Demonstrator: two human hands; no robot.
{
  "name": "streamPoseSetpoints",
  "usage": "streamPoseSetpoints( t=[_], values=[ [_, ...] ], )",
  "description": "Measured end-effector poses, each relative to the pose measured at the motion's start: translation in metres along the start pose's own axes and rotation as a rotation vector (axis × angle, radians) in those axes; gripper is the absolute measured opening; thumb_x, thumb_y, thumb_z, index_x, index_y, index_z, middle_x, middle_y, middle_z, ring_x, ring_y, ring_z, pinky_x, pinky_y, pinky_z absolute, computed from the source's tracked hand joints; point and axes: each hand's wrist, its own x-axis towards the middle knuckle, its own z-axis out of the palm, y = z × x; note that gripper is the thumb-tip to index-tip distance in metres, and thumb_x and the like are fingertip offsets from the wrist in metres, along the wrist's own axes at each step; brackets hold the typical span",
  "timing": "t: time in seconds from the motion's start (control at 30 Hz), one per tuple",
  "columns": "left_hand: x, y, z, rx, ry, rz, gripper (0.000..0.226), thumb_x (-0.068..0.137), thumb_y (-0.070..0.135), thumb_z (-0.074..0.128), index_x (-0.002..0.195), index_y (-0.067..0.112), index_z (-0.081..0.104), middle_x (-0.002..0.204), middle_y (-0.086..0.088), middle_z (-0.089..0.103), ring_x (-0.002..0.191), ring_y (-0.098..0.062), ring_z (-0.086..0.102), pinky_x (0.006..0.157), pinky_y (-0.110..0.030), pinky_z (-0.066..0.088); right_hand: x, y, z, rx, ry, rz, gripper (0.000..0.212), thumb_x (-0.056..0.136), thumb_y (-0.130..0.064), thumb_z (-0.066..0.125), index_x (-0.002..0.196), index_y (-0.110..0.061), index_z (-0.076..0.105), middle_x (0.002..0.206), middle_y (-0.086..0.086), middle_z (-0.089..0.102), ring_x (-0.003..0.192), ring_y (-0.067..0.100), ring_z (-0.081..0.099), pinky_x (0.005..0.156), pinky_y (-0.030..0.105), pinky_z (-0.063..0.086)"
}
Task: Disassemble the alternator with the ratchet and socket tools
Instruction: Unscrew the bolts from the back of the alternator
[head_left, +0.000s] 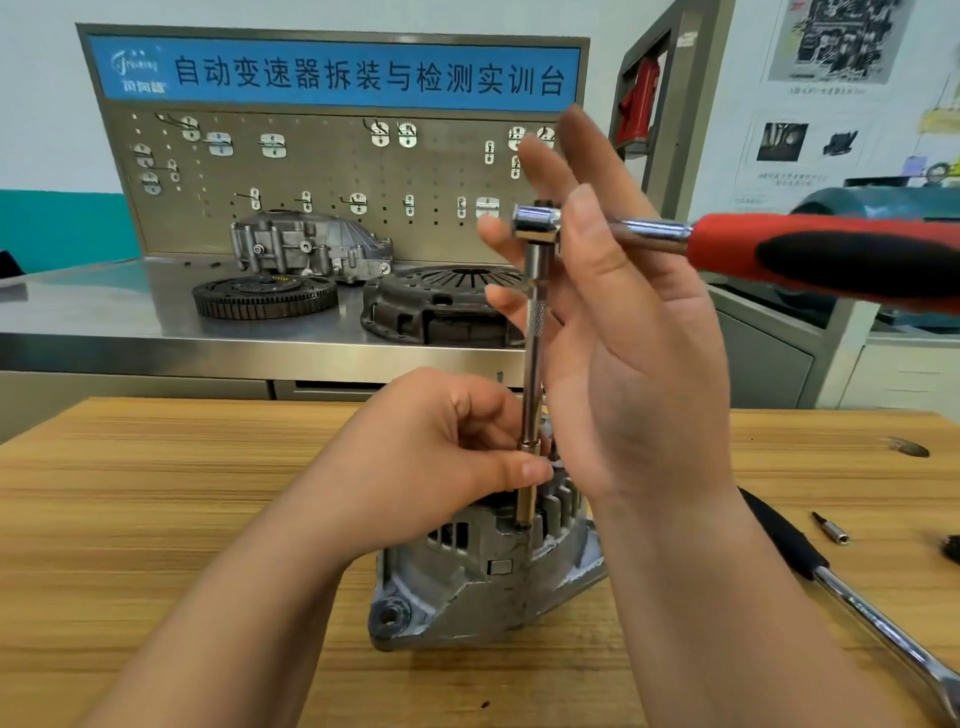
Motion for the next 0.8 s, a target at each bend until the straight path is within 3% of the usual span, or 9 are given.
streamPoseSetpoints(
  t=[0.1,0.17,0.27,0.4,0.47,0.57,0.73,0.8],
  values=[
    [-0.0007,-0.001,-0.0037,-0.023,-0.055,0.014,0.03,0.062,0.037,0.071,0.071,0.009,0.068,0.062,-0.008,0.066,0.06,-0.013,0.058,0.06,-0.032,0.051,0.0008,0.0006,-0.001,0.077,0.027,0.118,0.03,0.094,-0.038,0.046,0.117,-0.024,0.06,0.113,-0.002,0.071,0.089,0.018,0.069,0.074,0.025,0.049],
    [-0.0017,-0.0006,-0.0039,-0.025,-0.102,0.021,0.028,0.067,0.037,0.069,0.076,0.01,0.069,0.065,-0.015,0.064,0.062,-0.016,0.054,0.061,-0.033,0.049,0.0023,0.0008,-0.0035,0.101,0.049,0.213,0.041,0.095,-0.045,0.037,0.117,-0.018,0.058,0.1,0.001,0.075,0.082,0.019,0.071,0.069,0.025,0.051],
    [-0.0013,0.0004,-0.0028,-0.023,-0.079,0.02,0.005,0.074,0.025,0.073,0.07,0.023,0.071,0.06,0.002,0.064,0.06,-0.008,0.055,0.06,-0.026,0.048,0.0024,0.0018,-0.0058,0.1,0.055,0.249,0.046,0.101,-0.044,0.028,0.115,-0.013,0.058,0.092,0.002,0.076,0.077,0.018,0.071,0.065,0.023,0.052],
    [-0.0013,0.0013,-0.0001,-0.02,-0.005,0.001,0.019,0.063,0.034,0.074,0.068,0.017,0.069,0.059,-0.001,0.065,0.057,-0.01,0.059,0.062,-0.031,0.052,-0.0004,0.0013,-0.0004,0.024,0.038,0.103,0.028,0.094,-0.033,0.046,0.111,-0.02,0.064,0.109,0.001,0.072,0.093,0.018,0.067,0.069,0.023,0.052],
    [-0.0007,0.0014,0.001,0.001,0.02,0.008,0.012,0.068,0.026,0.077,0.066,0.017,0.07,0.061,-0.002,0.068,0.057,-0.019,0.062,0.063,-0.037,0.055,-0.0005,-0.0001,0.0007,-0.029,0.018,0.03,0.025,0.091,-0.024,0.051,0.112,-0.025,0.064,0.12,-0.002,0.068,0.104,0.02,0.063,0.075,0.025,0.05],
    [-0.0008,0.0015,0.0011,0.024,0.019,0.011,0.012,0.075,0.015,0.076,0.077,0.004,0.071,0.07,-0.013,0.07,0.069,-0.034,0.066,0.071,-0.047,0.056,-0.0001,-0.0002,0.0003,-0.003,0.017,0.017,0.027,0.091,-0.022,0.051,0.114,-0.027,0.063,0.125,-0.004,0.065,0.099,0.016,0.064,0.074,0.025,0.048],
    [-0.0032,0.005,-0.0007,0.021,-0.087,0.052,0.007,0.081,0.015,0.072,0.074,0.013,0.071,0.062,-0.012,0.063,0.058,-0.01,0.051,0.058,-0.024,0.044,0.0015,-0.0003,-0.0031,0.089,0.04,0.202,0.04,0.096,-0.042,0.036,0.116,-0.016,0.059,0.101,0.001,0.075,0.083,0.019,0.07,0.069,0.024,0.051],
    [-0.0031,0.0054,0.0014,0.038,-0.046,0.061,0.016,0.079,0.014,0.073,0.064,0.02,0.068,0.053,0.005,0.06,0.052,-0.002,0.05,0.054,-0.015,0.041,0.0019,0.0,-0.0043,0.078,0.029,0.231,0.045,0.098,-0.044,0.032,0.117,-0.013,0.059,0.098,0.002,0.075,0.083,0.018,0.07,0.067,0.023,0.052]
  ],
)
